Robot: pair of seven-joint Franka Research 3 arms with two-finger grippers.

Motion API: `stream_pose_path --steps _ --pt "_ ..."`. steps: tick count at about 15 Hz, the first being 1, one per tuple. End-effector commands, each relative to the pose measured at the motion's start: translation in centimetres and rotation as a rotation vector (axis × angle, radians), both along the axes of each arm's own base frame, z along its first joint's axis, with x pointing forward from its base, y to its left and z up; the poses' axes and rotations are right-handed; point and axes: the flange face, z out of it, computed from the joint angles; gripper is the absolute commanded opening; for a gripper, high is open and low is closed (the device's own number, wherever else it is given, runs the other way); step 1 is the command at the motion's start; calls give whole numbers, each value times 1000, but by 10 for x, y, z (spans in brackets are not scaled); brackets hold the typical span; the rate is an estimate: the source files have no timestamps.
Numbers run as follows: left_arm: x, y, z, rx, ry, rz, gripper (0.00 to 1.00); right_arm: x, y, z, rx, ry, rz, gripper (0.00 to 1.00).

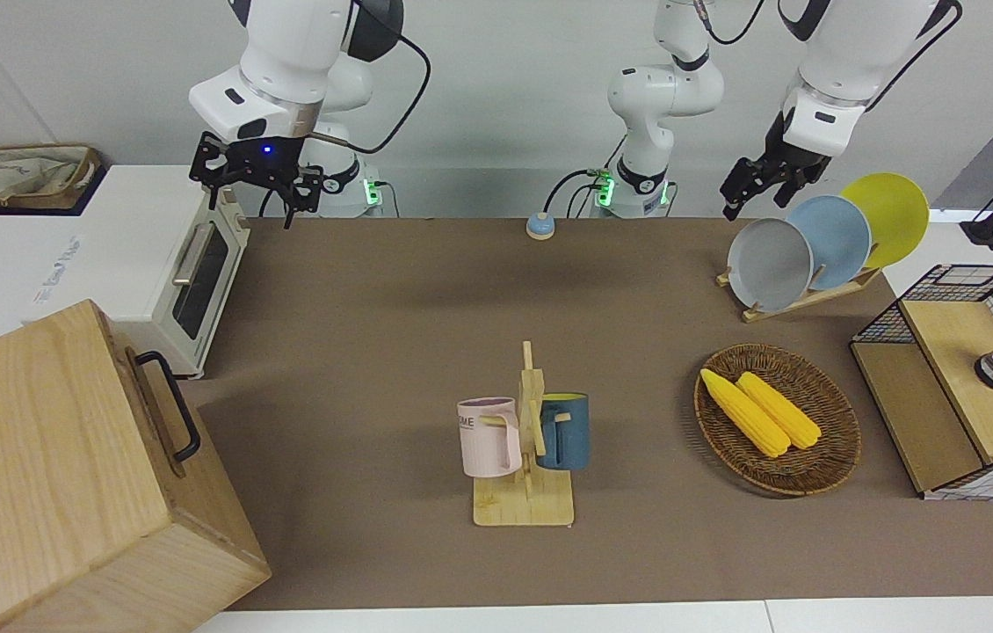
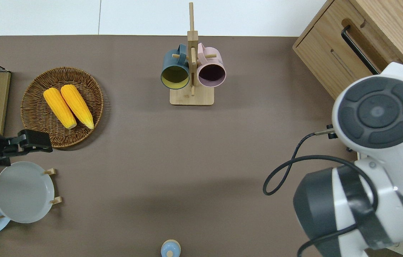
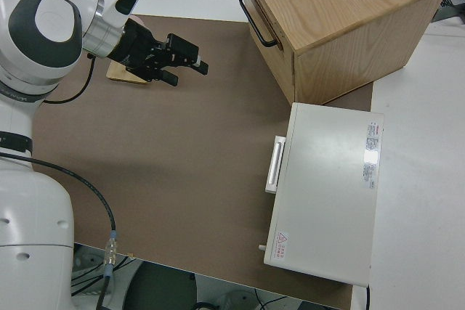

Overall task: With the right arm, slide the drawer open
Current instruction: 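Reach the right gripper up toward the black drawer handle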

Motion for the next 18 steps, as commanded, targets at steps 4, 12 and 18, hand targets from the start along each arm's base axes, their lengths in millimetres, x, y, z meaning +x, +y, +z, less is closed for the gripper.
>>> stream_pose_path --steps 4,12,18 --pt "-4 2 4 -1 5 -4 993 8 16 -15 -247 -38 68 992" --pt "-4 2 5 -1 3 -4 993 46 28 -43 -486 -67 264 992" --pt "-4 2 5 -1 3 -4 993 74 35 -79 -635 -61 388 992"
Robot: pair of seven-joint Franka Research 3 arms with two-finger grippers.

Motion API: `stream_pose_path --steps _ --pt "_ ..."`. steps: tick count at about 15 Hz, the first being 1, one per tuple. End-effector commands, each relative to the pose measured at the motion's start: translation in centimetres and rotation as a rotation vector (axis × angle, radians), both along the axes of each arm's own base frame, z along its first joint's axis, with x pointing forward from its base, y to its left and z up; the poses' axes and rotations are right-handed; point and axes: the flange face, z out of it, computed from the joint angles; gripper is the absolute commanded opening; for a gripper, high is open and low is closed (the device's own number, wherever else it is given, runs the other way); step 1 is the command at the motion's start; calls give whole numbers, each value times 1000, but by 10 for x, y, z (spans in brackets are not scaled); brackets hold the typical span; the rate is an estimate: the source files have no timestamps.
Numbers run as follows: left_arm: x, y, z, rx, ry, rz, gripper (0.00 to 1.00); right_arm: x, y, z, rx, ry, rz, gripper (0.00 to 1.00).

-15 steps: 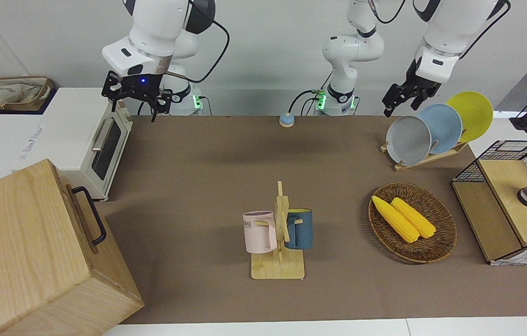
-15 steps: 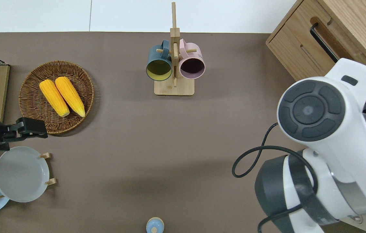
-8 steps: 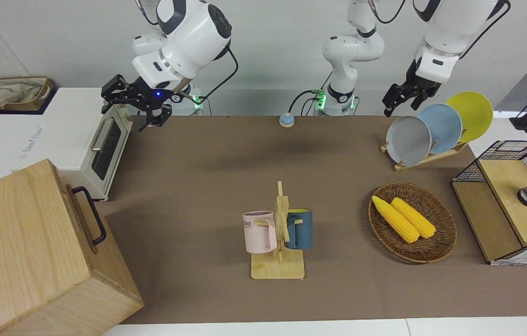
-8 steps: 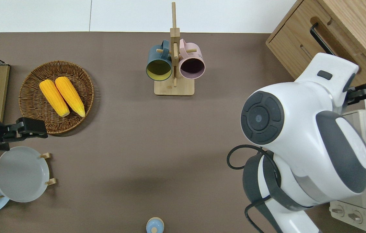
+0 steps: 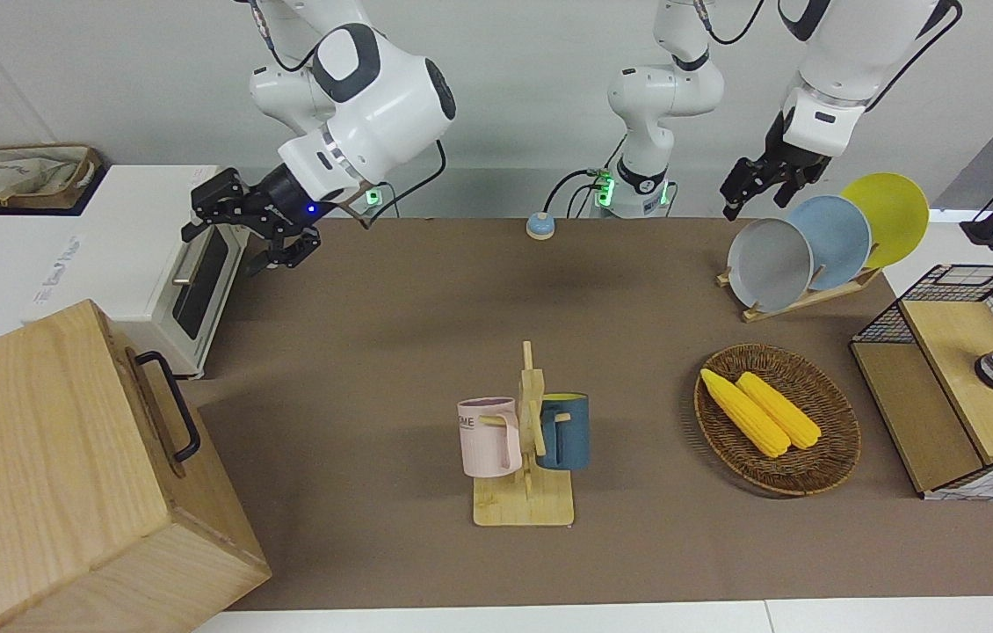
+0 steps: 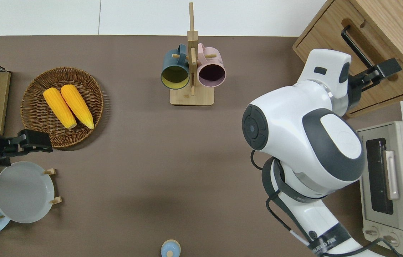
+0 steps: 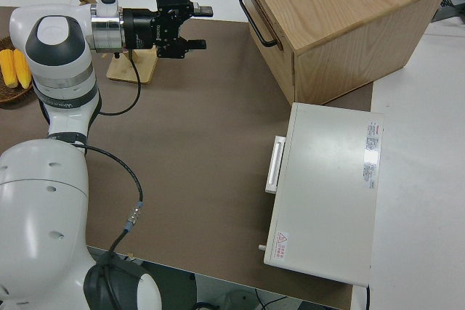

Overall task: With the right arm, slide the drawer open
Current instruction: 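Reach the right gripper up toward the black drawer handle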

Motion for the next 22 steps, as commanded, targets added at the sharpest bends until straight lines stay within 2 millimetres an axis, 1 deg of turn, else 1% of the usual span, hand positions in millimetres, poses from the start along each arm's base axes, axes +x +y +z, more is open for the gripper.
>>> stream_pose_path --steps 1,3,10,12,15,16,18,22 --pt "-4 2 5 -1 3 -4 993 16 3 -23 -91 18 84 992" --pt "-4 2 5 -1 3 -4 993 27 3 -42 -172 17 116 992" --pt "-4 2 5 -1 3 -4 993 53 -14 -93 -259 -7 143 992" --pt "-4 2 5 -1 3 -4 993 60 -27 -106 -286 -12 136 992" --pt "-4 2 4 -1 5 -4 993 69 -40 -124 -328 -33 139 992" --pt "-4 2 4 -1 5 -5 993 71 -41 -131 -341 -43 145 992" --pt "-4 2 5 -1 3 -4 993 74 -43 -140 -357 -73 151 992" --pt "-4 2 4 -1 5 -4 993 77 -48 -148 -378 -77 157 990"
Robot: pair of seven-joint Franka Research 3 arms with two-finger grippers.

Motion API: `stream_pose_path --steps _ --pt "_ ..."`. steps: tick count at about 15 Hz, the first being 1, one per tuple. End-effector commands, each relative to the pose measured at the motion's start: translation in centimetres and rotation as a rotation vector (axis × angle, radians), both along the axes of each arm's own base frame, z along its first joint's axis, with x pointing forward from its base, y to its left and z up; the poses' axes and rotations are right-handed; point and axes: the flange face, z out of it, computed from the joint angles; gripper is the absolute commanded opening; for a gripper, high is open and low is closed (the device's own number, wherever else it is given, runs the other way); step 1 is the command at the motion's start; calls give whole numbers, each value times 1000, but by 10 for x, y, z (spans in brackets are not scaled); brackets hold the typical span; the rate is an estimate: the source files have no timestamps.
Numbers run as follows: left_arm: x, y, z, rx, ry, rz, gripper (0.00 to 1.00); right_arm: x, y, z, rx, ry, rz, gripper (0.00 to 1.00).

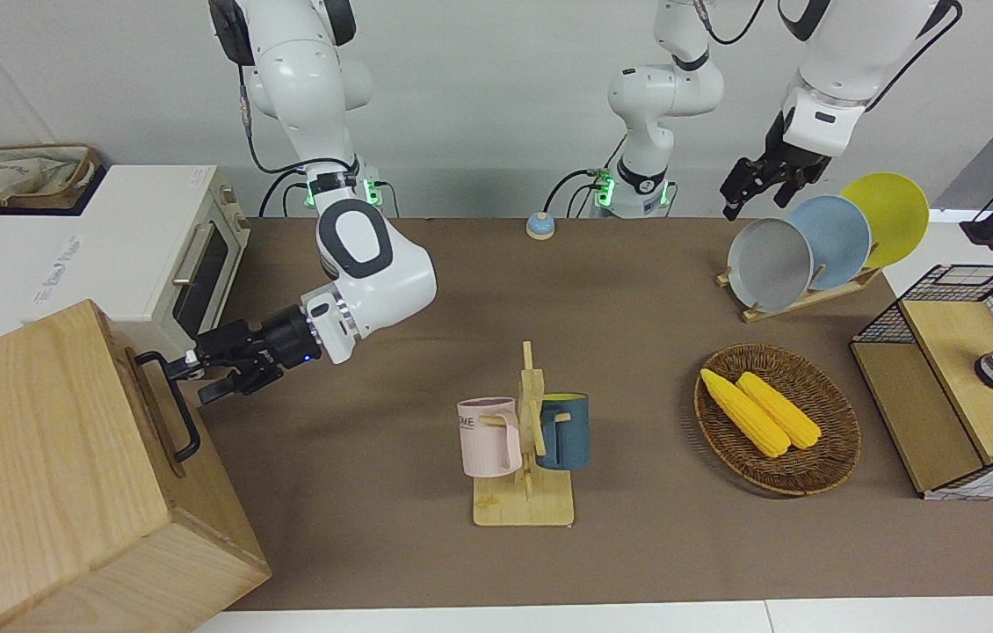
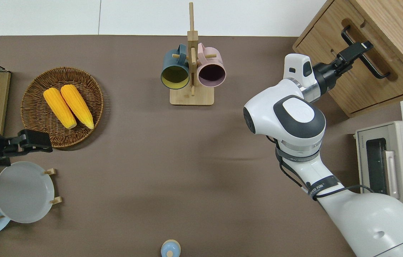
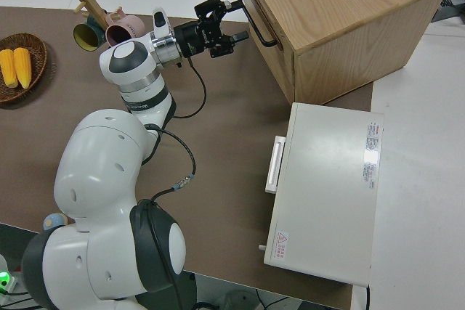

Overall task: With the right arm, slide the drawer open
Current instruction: 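Close the right gripper on the black drawer handle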

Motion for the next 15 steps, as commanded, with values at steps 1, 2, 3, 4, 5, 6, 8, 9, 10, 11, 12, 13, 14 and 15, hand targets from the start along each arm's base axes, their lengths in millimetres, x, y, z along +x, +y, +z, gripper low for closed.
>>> stream_pose_path --steps 1,2,3,4,5,6,8,9,10,11,12,13,14,15 --pt "-4 2 5 -1 3 -4 993 5 -8 -7 -23 -32 27 990" --pt "-4 2 5 -1 3 -4 993 6 -11 -8 -26 -41 26 990" --pt "-4 2 5 -1 3 -4 993 7 -11 -10 -24 -46 30 990" --pt "-4 2 5 -1 3 -4 993 8 -13 -11 -28 -49 28 990" --pt "-4 2 4 -1 5 -4 993 9 -15 -12 -30 -58 31 990" --pt "-4 2 4 -1 5 -4 993 10 -18 -13 -29 -66 29 990" --pt "-4 2 5 -1 3 -4 993 11 -17 -12 -20 -85 33 983" --pt "-4 2 5 -1 3 -4 993 11 -17 -11 -16 -91 32 981" --pt "-4 2 5 -1 3 -4 993 12 -18 -11 -8 -96 38 979" --pt "-4 2 4 -1 5 -4 993 13 -16 -11 7 -106 47 977" --pt "-4 2 5 -1 3 -4 993 13 -16 -10 13 -115 48 948" --pt "-4 2 5 -1 3 -4 993 13 -14 -11 18 -119 50 863" --pt "-4 2 4 -1 5 -4 993 12 -14 -10 21 -124 50 758" --pt "-4 2 4 -1 5 -4 993 12 -15 -10 22 -123 47 637"
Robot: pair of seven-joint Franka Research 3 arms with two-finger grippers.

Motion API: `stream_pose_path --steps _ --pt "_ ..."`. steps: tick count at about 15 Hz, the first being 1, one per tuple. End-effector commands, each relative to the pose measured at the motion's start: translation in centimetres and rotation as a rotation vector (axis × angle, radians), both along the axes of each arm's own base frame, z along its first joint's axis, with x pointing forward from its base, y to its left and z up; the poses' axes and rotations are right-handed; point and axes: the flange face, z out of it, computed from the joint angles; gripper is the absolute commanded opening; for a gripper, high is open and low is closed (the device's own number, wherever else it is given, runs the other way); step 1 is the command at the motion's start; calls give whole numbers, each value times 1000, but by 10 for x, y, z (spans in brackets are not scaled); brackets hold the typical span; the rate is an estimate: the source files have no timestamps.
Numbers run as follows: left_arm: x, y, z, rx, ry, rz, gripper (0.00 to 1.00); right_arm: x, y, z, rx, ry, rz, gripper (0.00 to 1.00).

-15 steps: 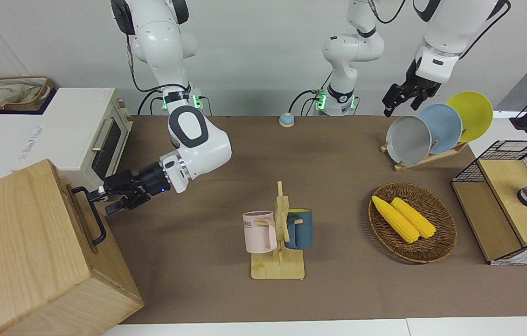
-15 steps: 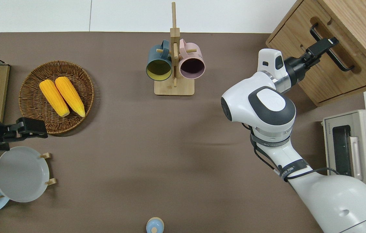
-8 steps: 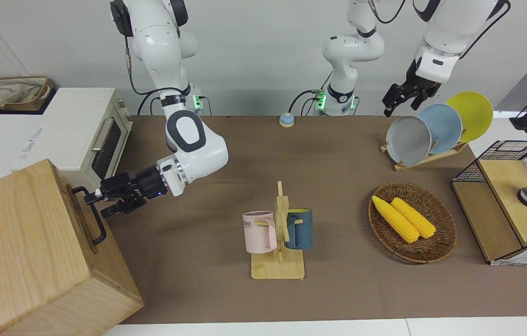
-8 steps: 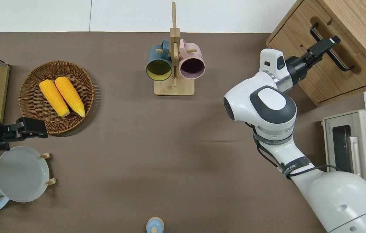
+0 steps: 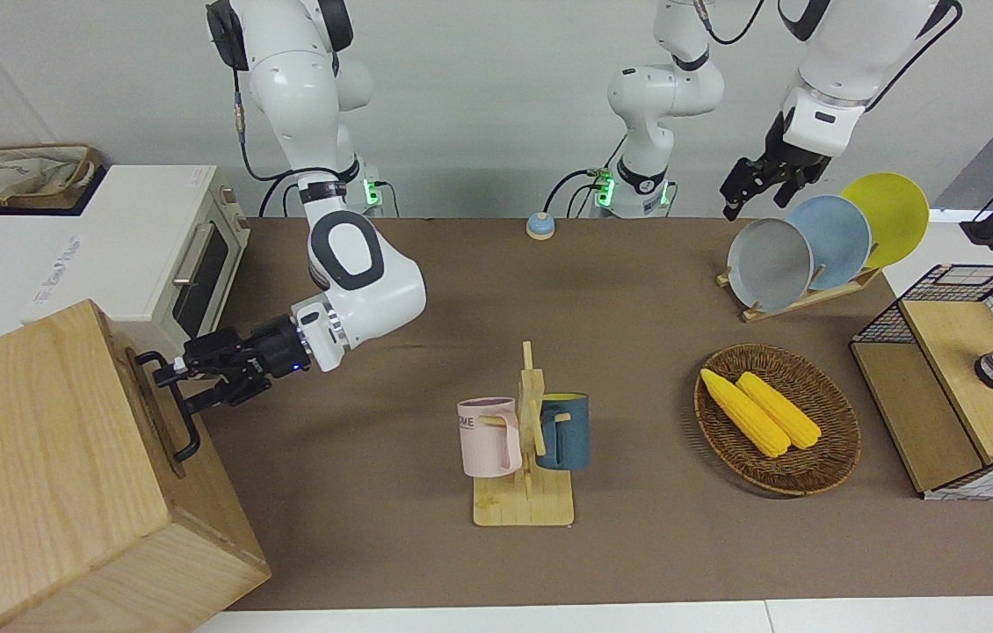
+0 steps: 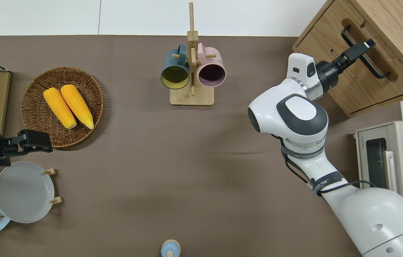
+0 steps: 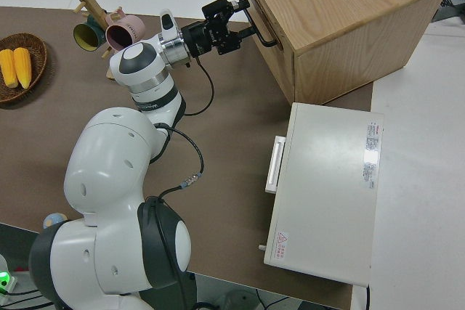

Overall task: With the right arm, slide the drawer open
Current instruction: 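Close the right gripper on the black drawer handle, then pull the drawer handle toward the robot with the right gripper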

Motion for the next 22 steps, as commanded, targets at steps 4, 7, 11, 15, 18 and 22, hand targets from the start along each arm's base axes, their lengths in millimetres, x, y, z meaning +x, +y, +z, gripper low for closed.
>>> stream_pose_path --steps 4,7,11,15,18,22 --pt "-4 2 5 -1 3 -4 993 4 -1 -1 11 -23 21 168" --pt "-4 2 5 -1 3 -4 993 3 1 -1 9 -17 17 0" --pt "-4 2 4 -1 5 -4 993 -2 15 2 33 -15 11 0" --pt "-4 2 4 -1 5 -4 993 -13 42 6 25 -28 -13 0" --pt "-4 2 5 -1 3 -4 993 -24 65 7 41 -23 -36 0" --pt "-4 2 5 -1 3 -4 993 -43 104 11 21 -31 -49 0"
